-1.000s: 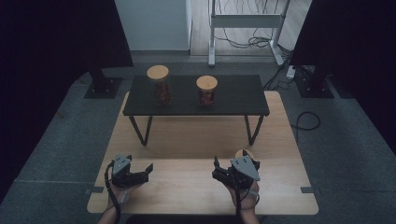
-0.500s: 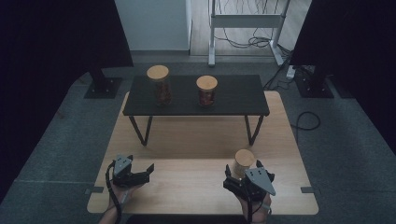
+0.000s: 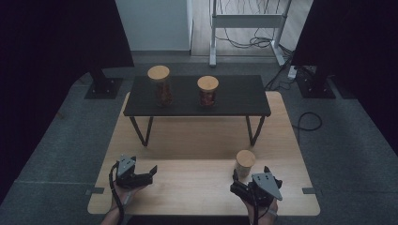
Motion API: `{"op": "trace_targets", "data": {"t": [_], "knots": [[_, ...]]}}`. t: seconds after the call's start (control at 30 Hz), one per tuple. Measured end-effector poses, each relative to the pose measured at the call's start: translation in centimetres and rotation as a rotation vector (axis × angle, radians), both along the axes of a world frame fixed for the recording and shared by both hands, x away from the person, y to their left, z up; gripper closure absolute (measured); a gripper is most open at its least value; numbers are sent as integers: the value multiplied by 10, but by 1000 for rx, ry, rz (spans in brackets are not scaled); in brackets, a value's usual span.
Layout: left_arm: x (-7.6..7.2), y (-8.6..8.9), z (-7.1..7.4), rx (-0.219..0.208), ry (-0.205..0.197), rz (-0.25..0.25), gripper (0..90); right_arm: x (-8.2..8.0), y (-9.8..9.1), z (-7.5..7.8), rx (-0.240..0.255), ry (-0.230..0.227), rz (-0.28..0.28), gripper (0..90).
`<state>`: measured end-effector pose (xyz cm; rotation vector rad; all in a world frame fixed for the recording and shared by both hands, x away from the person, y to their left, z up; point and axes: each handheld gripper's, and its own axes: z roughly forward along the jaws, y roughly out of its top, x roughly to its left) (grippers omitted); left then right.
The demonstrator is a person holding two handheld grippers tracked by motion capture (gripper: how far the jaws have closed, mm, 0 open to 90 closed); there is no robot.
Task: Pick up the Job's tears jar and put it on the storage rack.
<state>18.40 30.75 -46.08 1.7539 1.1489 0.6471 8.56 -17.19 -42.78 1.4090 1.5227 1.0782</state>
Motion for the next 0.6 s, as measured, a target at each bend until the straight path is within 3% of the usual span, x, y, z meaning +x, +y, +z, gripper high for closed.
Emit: {"op": "trace_targets", "data": {"t": [0.6], "knots": [[2,-1,-1,6,7,-5,18,11,-6,-12,20,80,-22,0]]}}
